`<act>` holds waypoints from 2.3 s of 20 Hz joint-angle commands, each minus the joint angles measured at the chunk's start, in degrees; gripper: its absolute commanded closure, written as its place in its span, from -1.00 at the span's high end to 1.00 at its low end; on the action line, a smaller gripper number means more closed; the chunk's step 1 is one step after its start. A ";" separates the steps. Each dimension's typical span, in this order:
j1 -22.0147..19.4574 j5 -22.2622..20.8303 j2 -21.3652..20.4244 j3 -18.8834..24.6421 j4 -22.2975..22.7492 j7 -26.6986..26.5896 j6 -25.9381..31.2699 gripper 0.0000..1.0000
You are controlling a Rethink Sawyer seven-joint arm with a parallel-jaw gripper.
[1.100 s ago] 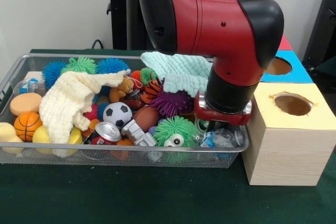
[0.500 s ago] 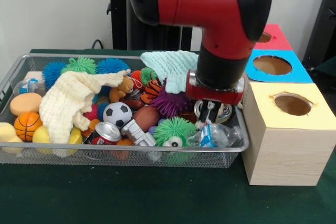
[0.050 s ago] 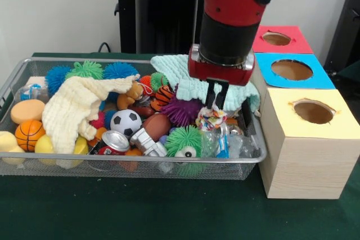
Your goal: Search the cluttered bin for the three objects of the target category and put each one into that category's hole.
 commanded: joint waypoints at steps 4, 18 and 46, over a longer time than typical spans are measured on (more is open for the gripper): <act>-2.81 1.82 -4.27 4.20 8.51 0.44 3.50 -1.00; -0.56 1.00 -7.50 2.22 8.19 3.16 6.66 -1.00; 8.46 7.33 -2.68 -0.62 0.39 14.97 9.15 -1.00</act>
